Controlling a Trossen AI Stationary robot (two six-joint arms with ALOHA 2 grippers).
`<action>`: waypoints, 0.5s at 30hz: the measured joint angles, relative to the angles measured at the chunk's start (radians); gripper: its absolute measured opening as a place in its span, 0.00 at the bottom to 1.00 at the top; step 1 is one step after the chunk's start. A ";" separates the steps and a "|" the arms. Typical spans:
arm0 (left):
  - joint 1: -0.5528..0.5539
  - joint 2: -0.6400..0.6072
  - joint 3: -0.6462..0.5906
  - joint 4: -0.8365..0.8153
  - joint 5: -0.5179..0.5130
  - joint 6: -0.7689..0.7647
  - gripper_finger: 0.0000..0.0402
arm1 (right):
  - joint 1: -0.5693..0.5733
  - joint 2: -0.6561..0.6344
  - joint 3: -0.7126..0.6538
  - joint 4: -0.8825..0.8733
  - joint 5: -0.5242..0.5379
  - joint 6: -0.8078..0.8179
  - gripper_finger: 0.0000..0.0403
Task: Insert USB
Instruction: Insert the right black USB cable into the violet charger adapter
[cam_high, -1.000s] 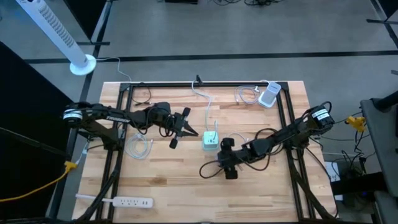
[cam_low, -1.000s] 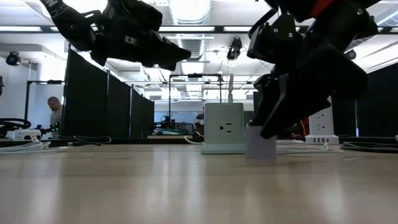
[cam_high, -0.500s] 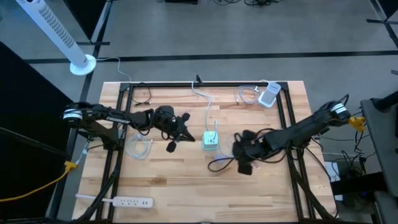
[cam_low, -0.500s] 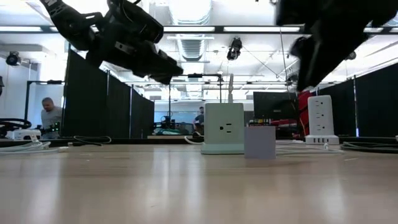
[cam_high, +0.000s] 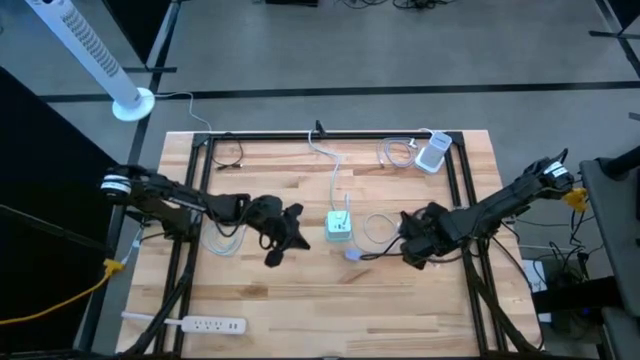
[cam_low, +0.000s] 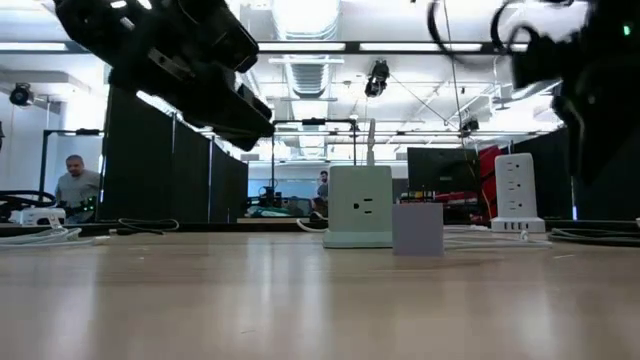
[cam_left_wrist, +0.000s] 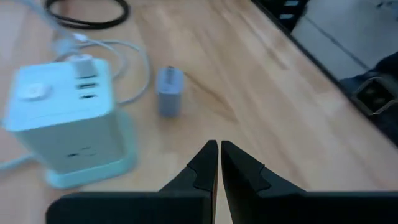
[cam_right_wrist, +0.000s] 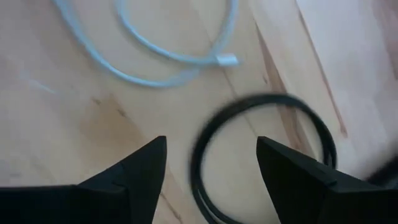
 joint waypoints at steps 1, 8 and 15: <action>-0.011 -0.006 0.000 0.001 0.000 -0.014 0.02 | 0.000 0.000 -0.006 -0.010 0.000 0.017 0.57; -0.039 -0.068 0.013 0.000 0.000 -0.045 0.02 | -0.007 0.010 -0.024 -0.158 0.006 0.163 0.51; -0.039 -0.150 0.014 0.022 0.000 -0.049 0.02 | -0.088 0.004 -0.109 -0.180 0.009 0.255 0.43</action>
